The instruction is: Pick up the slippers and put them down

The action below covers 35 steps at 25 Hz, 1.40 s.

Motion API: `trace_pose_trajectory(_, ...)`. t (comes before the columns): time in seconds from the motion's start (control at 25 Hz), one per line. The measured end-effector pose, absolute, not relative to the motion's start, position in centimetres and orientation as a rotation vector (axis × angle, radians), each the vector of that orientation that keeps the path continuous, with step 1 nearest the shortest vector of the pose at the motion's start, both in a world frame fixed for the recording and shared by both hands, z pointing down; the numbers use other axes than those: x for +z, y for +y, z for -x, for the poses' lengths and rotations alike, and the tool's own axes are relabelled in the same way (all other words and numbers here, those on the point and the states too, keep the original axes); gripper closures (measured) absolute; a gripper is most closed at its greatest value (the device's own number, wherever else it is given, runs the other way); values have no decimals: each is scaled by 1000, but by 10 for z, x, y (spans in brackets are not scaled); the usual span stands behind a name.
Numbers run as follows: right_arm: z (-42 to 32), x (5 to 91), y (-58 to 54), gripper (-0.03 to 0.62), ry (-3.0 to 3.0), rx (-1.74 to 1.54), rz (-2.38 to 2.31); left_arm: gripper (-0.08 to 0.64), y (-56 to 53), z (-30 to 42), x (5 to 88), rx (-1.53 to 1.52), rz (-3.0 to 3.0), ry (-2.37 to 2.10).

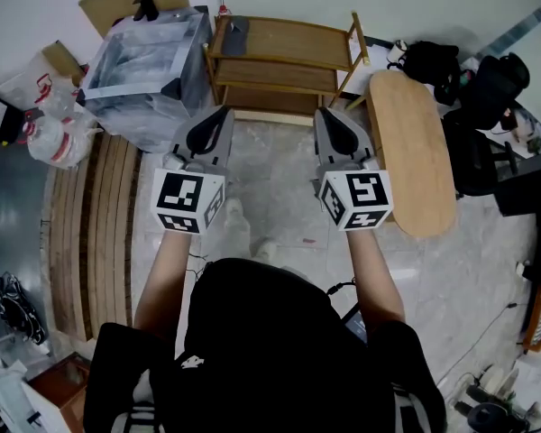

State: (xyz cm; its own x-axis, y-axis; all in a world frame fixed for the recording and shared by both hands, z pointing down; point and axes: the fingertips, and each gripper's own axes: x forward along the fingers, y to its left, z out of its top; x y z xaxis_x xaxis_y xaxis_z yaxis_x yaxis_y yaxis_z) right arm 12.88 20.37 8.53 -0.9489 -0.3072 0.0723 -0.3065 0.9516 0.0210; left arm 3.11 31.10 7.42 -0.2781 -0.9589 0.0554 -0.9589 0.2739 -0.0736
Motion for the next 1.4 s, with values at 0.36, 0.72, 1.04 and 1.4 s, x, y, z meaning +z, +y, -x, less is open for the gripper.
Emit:
trace_pose_trajectory(0.36, -121, 89, 182, 594, -3034, -12, -491, 555, 284, -21, 81, -165, 1903, 2498)
trace_pose_trajectory(0.72, -65, 98, 143, 592, -3007, -27, -476, 555, 245, 40, 92, -146, 1905, 2525)
trace_pose_trajectory(1.04, 20, 102, 100, 592, -2987, -36, -470, 555, 197, 124, 94, -124, 1928, 2526)
trace_pose_trajectory(1.4, 125, 96, 50, 592, -2957, -34, -490, 555, 145, 230, 89, -94, 1971, 2525)
